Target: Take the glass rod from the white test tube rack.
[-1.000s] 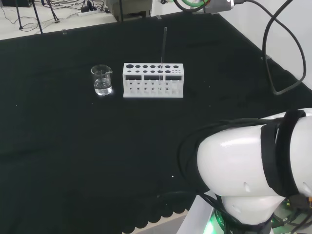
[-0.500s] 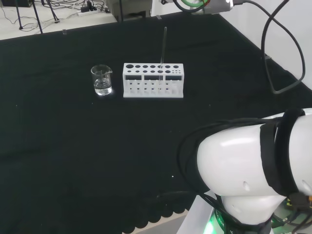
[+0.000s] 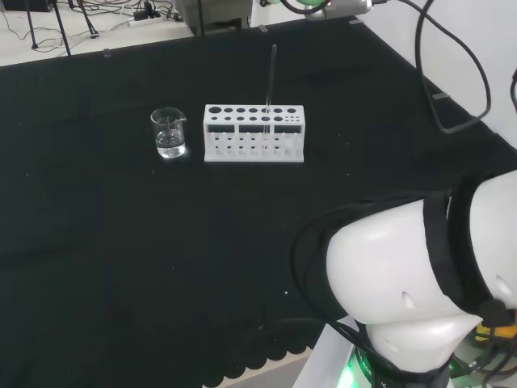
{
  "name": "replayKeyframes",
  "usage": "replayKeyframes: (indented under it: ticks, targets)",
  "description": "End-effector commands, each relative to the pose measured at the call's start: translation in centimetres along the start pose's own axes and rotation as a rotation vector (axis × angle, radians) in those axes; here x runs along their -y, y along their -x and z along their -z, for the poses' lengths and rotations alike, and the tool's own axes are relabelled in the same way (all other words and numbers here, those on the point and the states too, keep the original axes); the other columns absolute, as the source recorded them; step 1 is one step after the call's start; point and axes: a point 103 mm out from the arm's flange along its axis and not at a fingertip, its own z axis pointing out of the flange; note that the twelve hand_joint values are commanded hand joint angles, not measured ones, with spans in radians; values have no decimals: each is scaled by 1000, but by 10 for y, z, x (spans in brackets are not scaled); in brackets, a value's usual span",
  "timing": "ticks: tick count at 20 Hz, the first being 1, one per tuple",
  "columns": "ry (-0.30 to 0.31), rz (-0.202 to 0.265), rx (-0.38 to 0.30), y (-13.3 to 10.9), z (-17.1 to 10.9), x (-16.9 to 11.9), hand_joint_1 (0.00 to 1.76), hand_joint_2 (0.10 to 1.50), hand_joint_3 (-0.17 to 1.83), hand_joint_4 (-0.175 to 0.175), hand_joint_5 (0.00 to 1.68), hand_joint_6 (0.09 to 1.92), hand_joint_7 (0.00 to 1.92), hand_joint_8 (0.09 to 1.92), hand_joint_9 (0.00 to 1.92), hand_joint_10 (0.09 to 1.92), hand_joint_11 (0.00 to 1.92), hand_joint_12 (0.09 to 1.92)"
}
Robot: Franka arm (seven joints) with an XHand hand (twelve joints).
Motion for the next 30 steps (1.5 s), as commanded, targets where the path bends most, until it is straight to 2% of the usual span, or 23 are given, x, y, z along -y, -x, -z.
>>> replayKeyframes:
  ticks: [1,8,13,19,20,21,22,24,26,27,30]
  targets:
    - [11,2,4,7,-2,-52,638,910,606,-113,101,87,0,685,54,818,0,1269]
    - [-16,23,-15,20,-24,-104,631,909,606,-113,107,87,0,713,52,818,0,1280]
    - [-25,35,-19,31,-39,-131,628,910,607,-112,110,87,0,733,50,819,0,1288]
    - [-43,16,-27,43,-54,-159,624,912,608,-112,114,87,0,766,50,824,0,1296]
    - [-48,4,-27,46,-58,-164,623,912,608,-113,115,87,0,772,50,825,0,1296]
    - [-44,-34,15,50,-64,-167,623,912,608,-113,116,87,0,776,49,825,0,1297]
    - [-62,-21,43,53,-69,-170,622,912,608,-113,117,87,0,784,49,826,0,1298]
    - [-113,-29,47,57,-77,-178,621,912,608,-113,118,87,0,793,50,827,0,1299]
    - [-113,-21,18,60,-84,-187,620,912,608,-113,118,87,3,800,54,830,0,1300]
    - [-119,-39,19,64,-88,-190,619,912,608,-114,119,87,9,804,62,833,0,1301]
    - [-122,-43,23,70,-101,-195,618,909,609,-119,140,87,36,830,101,843,0,1347]
